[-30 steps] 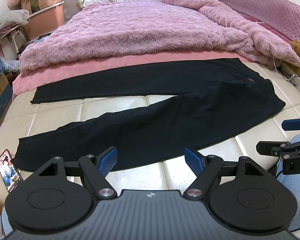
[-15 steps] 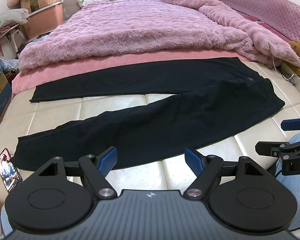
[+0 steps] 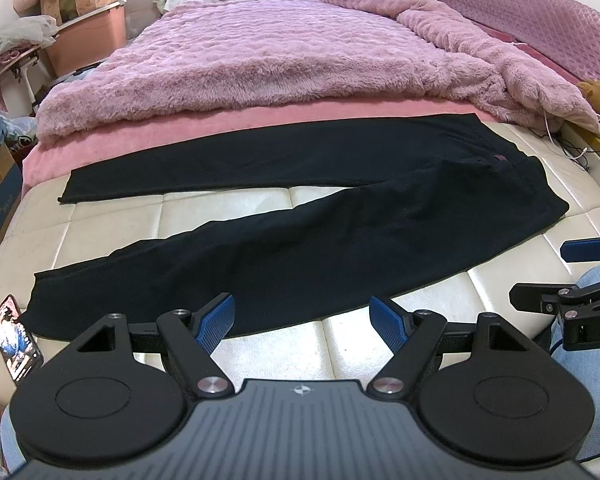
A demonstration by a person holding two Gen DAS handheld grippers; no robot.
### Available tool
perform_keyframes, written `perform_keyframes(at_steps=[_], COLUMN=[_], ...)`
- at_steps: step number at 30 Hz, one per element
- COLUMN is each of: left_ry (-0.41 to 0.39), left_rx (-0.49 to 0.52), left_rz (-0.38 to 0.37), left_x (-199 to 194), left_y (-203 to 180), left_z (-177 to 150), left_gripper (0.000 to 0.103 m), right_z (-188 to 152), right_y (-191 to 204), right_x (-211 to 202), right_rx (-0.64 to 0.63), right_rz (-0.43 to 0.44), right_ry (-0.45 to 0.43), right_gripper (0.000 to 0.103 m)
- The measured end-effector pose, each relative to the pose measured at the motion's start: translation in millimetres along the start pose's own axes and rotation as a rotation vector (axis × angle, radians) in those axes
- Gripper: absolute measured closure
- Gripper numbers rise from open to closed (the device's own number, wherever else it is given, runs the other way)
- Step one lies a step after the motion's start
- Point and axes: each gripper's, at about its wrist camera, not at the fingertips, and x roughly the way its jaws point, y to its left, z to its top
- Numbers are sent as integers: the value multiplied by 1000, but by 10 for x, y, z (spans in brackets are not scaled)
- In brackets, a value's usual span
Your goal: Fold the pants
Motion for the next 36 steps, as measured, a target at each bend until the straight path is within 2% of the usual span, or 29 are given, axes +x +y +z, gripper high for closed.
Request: perform_keyframes(at_steps=[3,5,9,13,16,18,19,23,26,30,33,36], left_ry=[-14,-29,-55,-71,-56,-32,-11,65,136,184,217,224], left_rx=[9,27,88,213,334,406,433,540,573,623,614,647], left_rz=[-10,-7,-23,-69,-92,-117,-124,-105,-90,-53,-33,11], left_x=[18,42,100,230,352,454,514,799,983,1121,1223,1304], left_y=[-5,10,92,195,233,243,249,253,274,244,229,170], left_z=[-33,-44,-31,-8,-16,-41,-49,-141,-237,-360,-412,-449], left_gripper=[13,18,24,39,40,40,40,40,41,41,42,44], right_z=[-9,-14,-24,28,68,73,72,49,-27,-181,-236,-228], right_y=[-4,-6,-104,-318,-533,-705,-796,-1143,-1370,-1710,-2005,-2239], right_x=[11,17,7,46,143,233,294,531,705,944,1086,1213], right_rx=[-1,-4,-27,-127,-217,-272,-303,-394,-495,-624,-652,-672], right_rz=[2,0,10,16,-30,-36,-34,-49,-81,-156,-216,-266], right_ry=[-1,-11,-81,-143,-164,-164,-151,-82,-34,61,125,169], right_gripper=[21,21,21,21,22,31,38,51,51,51,52,54])
